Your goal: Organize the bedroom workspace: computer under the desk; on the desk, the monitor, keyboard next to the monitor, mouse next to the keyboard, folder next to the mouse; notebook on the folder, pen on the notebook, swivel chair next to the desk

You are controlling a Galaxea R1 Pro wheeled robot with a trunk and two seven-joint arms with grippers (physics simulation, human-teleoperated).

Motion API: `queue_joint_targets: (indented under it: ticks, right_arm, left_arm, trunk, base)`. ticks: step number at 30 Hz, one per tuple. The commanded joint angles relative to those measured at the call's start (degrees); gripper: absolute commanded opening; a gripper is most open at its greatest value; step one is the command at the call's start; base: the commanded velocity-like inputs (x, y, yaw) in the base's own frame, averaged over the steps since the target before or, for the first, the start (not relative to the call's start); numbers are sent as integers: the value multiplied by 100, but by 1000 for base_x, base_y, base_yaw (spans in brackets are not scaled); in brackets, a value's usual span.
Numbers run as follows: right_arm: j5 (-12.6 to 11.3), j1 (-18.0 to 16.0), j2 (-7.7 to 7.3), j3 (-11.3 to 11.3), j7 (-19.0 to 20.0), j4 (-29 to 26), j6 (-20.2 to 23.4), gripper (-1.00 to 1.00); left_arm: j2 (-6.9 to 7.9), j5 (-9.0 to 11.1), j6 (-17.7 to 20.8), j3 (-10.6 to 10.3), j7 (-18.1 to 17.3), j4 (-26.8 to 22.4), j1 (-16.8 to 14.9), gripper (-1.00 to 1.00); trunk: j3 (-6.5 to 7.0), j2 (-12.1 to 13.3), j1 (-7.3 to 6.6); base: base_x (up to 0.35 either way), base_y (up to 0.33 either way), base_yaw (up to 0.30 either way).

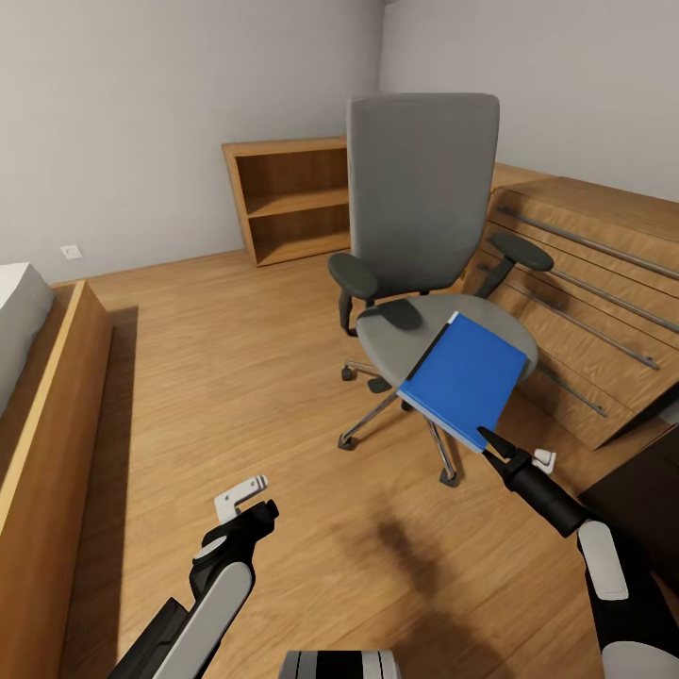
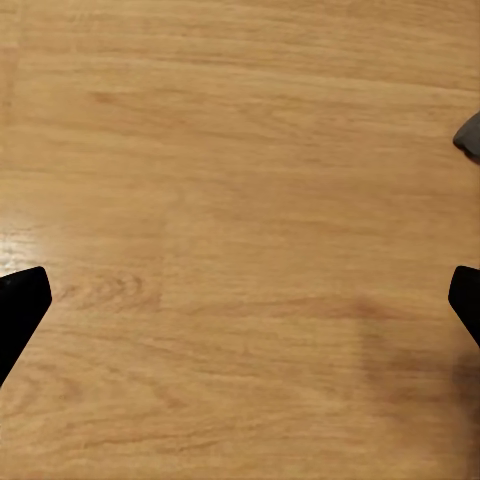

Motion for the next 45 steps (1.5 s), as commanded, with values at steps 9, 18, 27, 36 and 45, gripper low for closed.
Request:
queue_joint_targets:
  ticks: [9, 18, 27, 36, 45]
  right_arm:
    - [-17, -3, -5, -7, 32, -6, 35, 100]
    - [-17, -2, -71, 1, 47, -28, 39, 100]
    - [-17, -3, -83, 2, 48, -34, 44, 100]
    - [-17, -3, -87, 2, 49, -34, 44, 100]
    - [-17, -4, -88, 9, 43, -34, 44, 100]
  left_arm:
    - [5, 18, 34, -9, 38, -6, -6, 100]
    - [5, 18, 32, -9, 53, 25, -6, 100]
    - [5, 18, 31, -9, 49, 36, -6, 100]
    - [5, 18, 31, -9, 36, 38, -6, 100]
    - [5, 18, 31, -9, 24, 38, -6, 100]
  trunk:
    - [-4, -2, -1]
    - [-4, -2, -1]
    - [-4, -2, -1]
    - [-4, -2, -1]
    - [-4, -2, -1]
  base:
    - [0, 0, 0]
    - [0, 0, 0]
    - [0, 0, 0]
    - [0, 0, 0]
    - [30, 13, 0]
